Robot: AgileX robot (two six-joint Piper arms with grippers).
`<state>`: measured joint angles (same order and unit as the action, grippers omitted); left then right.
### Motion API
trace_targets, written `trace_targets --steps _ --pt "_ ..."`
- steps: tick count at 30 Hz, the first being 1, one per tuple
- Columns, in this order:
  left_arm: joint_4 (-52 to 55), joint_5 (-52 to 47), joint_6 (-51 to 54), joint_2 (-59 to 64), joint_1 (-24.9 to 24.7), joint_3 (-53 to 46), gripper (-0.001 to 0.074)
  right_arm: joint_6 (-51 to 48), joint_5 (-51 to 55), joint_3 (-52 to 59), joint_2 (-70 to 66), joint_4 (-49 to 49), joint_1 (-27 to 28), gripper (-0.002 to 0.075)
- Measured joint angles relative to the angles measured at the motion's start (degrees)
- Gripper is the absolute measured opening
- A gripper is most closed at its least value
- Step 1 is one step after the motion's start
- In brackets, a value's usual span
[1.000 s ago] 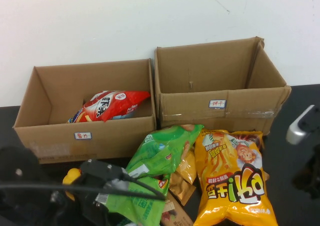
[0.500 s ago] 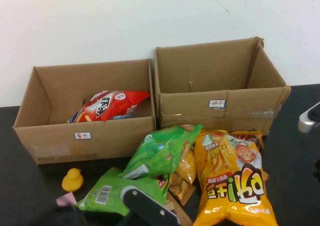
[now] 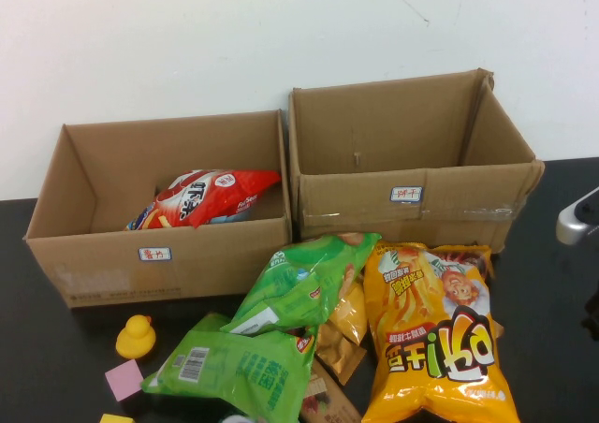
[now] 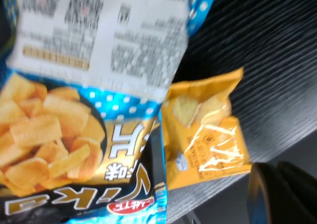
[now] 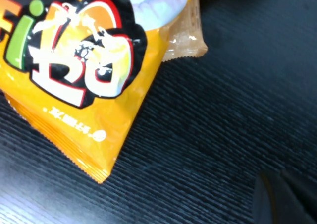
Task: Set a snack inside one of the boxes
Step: Pick up the biscuit
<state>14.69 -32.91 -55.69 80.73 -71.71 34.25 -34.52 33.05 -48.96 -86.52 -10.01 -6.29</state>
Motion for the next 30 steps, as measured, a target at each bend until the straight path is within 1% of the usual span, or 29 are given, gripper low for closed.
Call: trace_targets --steps 3,5,6,7,10,12,14,18,24,26,30 --pt "-0.12 1.95 -1.83 2.69 0.0 -0.51 0.0011 0.0 -0.04 0.0 -0.34 -0.64 0.0 -0.0001" --pt "-1.41 4.6 -2.52 4.19 0.0 -0.51 0.0062 0.0 -0.04 0.0 -0.4 -1.13 0.0 -0.0001" --pt "-2.09 5.73 -2.65 4.79 0.0 -0.51 0.0094 0.0 -0.04 0.0 -0.4 -1.44 0.0 -0.0001" --pt "-2.89 6.96 -2.72 5.57 0.0 -0.51 0.0144 0.0 -0.04 0.0 -0.4 -1.44 0.0 -0.0001" --pt "-4.77 8.47 -2.87 8.31 -0.04 -0.51 0.0316 0.0 -0.04 0.11 -0.4 -1.44 0.0 -0.0001" --pt "-5.26 8.3 -3.42 10.32 -0.04 -0.51 0.0398 0.0 -0.13 0.11 -0.4 -1.7 0.0 -0.0001" --pt "-5.37 8.13 -4.2 12.58 -0.04 -0.51 0.0447 0.0 -0.18 0.11 -0.4 -2.37 0.0 -0.0001" --pt "-5.5 8.92 -4.44 15.88 -0.04 -0.51 0.0472 0.0 -0.41 0.11 -0.4 -2.87 0.0 -0.0001" --pt "-6.29 10.84 -4.85 18.71 0.4 -0.51 0.0475 0.0 -0.45 0.11 -0.4 -3.38 0.0 -0.0001" --pt "-6.28 11.09 -5.0 19.08 1.41 -0.51 0.0475 0.0 -0.45 0.11 -0.4 -3.46 0.0 -0.0001" --pt "-6.09 12.19 -4.52 19.37 5.28 -0.51 0.0475 0.0 -0.45 0.21 -0.4 -3.85 0.0 -0.0001"
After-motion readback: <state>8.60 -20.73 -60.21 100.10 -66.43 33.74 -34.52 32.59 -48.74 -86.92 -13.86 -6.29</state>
